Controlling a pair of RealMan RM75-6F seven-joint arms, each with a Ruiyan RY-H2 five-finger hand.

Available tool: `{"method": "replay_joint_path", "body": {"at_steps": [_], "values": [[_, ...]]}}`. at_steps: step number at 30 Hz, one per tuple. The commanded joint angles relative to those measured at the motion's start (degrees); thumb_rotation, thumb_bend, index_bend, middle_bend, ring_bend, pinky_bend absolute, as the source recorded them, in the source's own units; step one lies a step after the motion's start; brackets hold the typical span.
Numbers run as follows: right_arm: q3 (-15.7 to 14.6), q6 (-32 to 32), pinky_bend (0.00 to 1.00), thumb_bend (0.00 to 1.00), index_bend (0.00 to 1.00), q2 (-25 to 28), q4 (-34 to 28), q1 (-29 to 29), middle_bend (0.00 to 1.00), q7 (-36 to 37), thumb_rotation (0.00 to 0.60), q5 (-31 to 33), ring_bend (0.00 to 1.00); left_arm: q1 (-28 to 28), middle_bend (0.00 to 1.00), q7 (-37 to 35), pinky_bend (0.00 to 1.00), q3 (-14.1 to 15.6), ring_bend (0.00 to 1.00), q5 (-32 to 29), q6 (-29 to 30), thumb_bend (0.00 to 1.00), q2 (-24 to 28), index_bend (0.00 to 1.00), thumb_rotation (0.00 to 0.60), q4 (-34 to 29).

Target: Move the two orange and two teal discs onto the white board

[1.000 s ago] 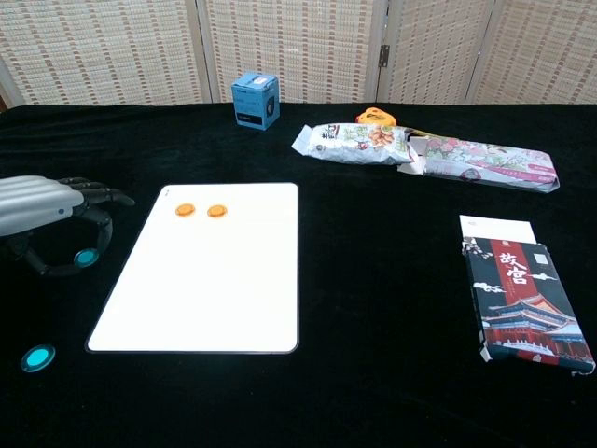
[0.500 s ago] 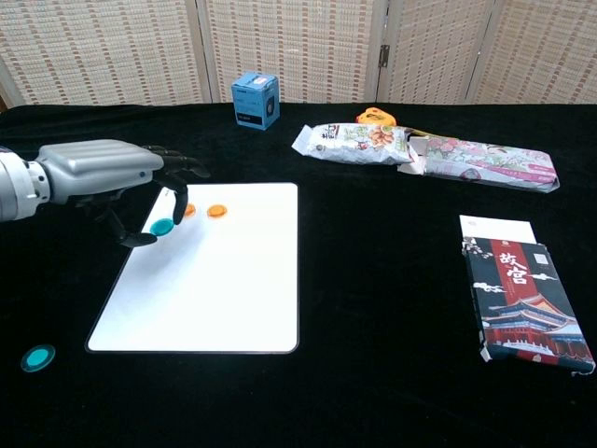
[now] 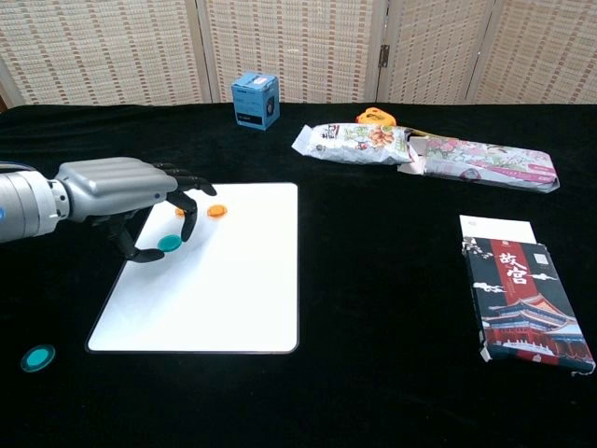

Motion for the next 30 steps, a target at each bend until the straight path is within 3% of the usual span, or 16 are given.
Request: {"method": "replay_joint_path", "body": {"at_steps": [1, 3, 5, 12, 19, 30], "values": [[0.1, 0.0, 0.0, 0.48, 0.0, 0.1, -0.1, 0.0, 0.0, 0.0, 0.6, -0.1, 0.0, 0.4, 0.08, 0.5, 0.0, 0.5, 0.0, -0.5, 0.1, 0.4, 0.7, 0.29, 0.6, -1.1], [0.1, 0.2, 0.0, 0.48, 0.0, 0.1, -0.2, 0.0, 0.0, -0.1, 0.6, -0.2, 0.0, 0.9, 0.07, 0.0, 0.0, 0.9, 0.0, 0.0, 1.0, 0.37, 1.3, 0.21, 0.6, -2.0], [0.1, 0.2, 0.0, 0.48, 0.0, 0.1, -0.2, 0.0, 0.0, -0.1, 0.6, -0.3, 0.0, 1.4, 0.07, -0.6, 0.0, 1.4, 0.0, 0.9, 2.0, 0.36, 2.1, 0.2, 0.6, -2.8], [0.1, 0.1, 0.0, 0.47, 0.0, 0.1, -0.3, 0.2, 0.0, -0.1, 0.6, -0.5, 0.0, 3.7, 0.07, -3.6, 0.0, 4.1, 0.0, 5.8, 5.9, 0.36, 5.8, 0.38, 0.6, -5.3], [0.1, 0.0, 0.0, 0.48, 0.0, -0.1, -0.6, 0.5, 0.0, -0.5, 0.6, -1.0, 0.0, 6.5, 0.07, -8.7, 0.0, 8.4, 0.0, 13.2, 10.7, 0.36, 8.7, 0.42, 0.6, -5.6], [0.1, 0.0, 0.0, 0.47, 0.0, 0.2, -1.6, 0.9, 0.0, -1.3, 0.6, -1.7, 0.0, 11.6, 0.07, -11.2, 0.0, 13.7, 0.0, 19.6, 17.0, 0.36, 9.3, 0.42, 0.6, -2.6]]}}
